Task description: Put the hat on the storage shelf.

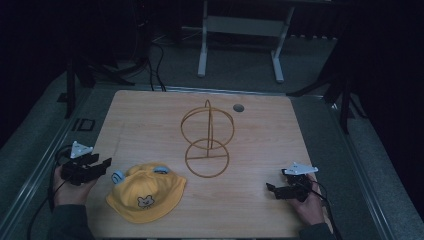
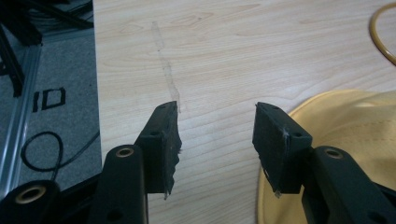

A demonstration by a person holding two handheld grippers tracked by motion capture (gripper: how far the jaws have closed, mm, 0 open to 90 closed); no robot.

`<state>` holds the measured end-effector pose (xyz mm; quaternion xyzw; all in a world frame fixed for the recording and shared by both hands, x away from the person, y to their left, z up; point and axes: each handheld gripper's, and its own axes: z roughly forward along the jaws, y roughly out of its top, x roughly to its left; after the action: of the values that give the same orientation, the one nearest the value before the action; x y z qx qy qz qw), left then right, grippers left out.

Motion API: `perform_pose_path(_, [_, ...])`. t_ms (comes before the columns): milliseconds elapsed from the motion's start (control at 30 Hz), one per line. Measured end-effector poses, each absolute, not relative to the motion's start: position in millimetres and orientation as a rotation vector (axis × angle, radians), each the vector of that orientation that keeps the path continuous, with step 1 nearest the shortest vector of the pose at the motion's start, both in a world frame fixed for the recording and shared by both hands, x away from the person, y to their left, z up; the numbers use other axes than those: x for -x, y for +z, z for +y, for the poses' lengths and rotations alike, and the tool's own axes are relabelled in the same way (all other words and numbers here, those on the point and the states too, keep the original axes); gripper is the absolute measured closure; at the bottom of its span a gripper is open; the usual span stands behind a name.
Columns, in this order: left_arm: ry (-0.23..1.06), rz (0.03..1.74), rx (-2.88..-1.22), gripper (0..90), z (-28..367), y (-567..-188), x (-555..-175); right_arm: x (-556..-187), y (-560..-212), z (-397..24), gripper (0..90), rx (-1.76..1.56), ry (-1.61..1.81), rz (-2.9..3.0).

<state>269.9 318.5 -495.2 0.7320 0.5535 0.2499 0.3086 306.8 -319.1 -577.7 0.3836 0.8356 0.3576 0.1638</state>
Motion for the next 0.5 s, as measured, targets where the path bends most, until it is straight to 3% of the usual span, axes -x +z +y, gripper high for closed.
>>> perform_pose_path(500, [0.614,1.402,-2.003,49.8,304,-487,-266,-303,-578,-318,14.8,-1.126,1.014,2.348])
